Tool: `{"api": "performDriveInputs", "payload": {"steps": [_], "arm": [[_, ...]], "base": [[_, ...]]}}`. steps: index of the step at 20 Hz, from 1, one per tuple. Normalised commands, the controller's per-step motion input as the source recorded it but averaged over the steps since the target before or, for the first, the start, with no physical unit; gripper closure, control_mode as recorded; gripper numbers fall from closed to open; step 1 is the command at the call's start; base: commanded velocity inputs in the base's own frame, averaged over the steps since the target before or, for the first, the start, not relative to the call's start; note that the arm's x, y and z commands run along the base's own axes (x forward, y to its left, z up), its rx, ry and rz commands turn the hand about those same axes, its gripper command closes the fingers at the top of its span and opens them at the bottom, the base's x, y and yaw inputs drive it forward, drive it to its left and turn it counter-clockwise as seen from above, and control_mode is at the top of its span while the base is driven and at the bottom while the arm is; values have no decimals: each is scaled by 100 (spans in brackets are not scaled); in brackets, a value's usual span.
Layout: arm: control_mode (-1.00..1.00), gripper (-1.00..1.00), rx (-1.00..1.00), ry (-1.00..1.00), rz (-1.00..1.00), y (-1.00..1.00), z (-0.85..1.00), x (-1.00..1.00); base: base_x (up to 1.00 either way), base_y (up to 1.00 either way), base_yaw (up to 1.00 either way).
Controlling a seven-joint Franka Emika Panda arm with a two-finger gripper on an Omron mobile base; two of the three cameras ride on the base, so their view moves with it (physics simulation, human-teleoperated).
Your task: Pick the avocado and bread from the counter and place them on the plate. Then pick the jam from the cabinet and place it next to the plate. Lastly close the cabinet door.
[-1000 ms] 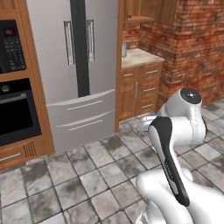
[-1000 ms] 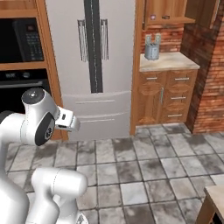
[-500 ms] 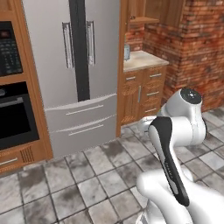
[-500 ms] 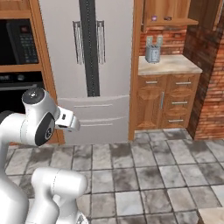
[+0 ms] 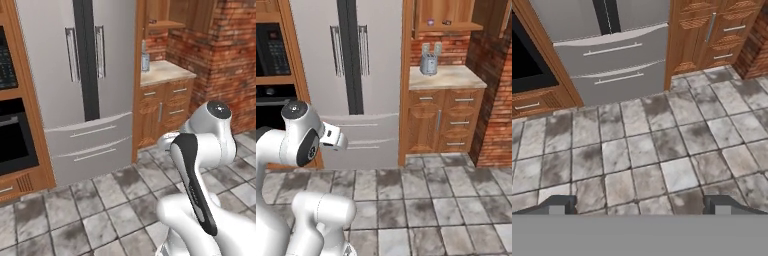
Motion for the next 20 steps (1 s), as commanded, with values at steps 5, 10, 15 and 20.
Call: {"api": "performDriveInputs", "payload": {"steps": [5, 10, 15, 20], "arm": [[100, -100, 0, 0, 0, 0, 0, 0], [100, -100, 0, 0, 0, 0, 0, 0], [100, -100, 0, 0, 0, 0, 0, 0], [100, -100, 0, 0, 0, 0, 0, 0]], "base": [[53, -33, 6], [46, -36, 6], [47, -45, 8], [53, -51, 9]]}}
